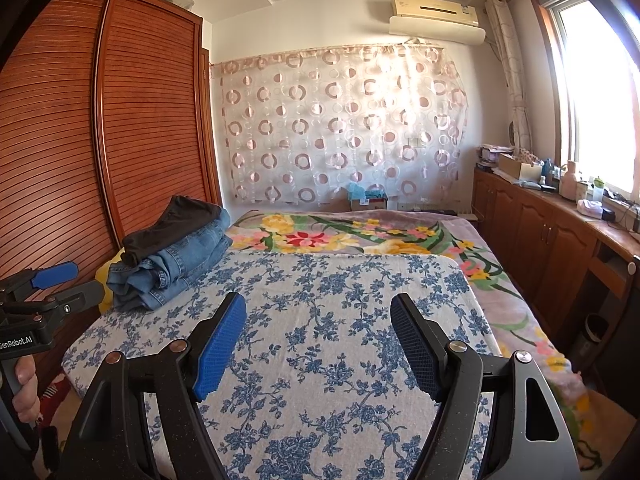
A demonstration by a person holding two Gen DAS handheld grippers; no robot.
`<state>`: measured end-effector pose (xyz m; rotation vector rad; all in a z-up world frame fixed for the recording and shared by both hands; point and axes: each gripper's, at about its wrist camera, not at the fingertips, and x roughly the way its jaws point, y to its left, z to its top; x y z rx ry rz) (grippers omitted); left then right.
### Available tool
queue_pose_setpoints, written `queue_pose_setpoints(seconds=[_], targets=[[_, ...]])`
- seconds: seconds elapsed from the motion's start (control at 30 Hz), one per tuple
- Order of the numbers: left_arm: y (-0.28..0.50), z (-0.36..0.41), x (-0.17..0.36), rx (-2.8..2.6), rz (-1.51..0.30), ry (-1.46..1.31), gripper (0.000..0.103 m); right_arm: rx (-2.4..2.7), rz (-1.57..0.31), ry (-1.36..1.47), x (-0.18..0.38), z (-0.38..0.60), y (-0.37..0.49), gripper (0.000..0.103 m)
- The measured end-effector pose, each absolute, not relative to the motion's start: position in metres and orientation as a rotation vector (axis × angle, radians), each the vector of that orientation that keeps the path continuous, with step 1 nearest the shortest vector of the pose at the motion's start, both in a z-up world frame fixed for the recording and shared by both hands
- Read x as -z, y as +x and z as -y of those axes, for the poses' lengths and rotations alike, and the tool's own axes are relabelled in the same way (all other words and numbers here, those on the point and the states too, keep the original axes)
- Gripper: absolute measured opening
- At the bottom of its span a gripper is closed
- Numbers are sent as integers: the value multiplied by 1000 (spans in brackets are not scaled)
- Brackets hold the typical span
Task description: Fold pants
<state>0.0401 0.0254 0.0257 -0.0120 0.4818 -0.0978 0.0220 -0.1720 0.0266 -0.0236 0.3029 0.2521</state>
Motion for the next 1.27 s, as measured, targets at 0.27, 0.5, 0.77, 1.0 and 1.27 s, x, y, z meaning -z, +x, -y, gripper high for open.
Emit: queue_pose_setpoints(seconds=[0.27,0.5,0.77,1.0,1.27], targets=[[40,-25,-26,98,-481,-11,86,-253,-299,-25,-26,172,21,77],[40,-26,-25,99,-482,-11,86,-252,-298,-24,-26,172,20,77],[40,-25,-25,98,-480,-11,86,-248,-296,-22,-26,172,20,77],[40,-25,-25,98,-480,-10,86,-247,-296,-21,-25,171,19,77],[40,-25,-25,98,-480,-10,86,-246,-296,-19,-25,170,18,77]])
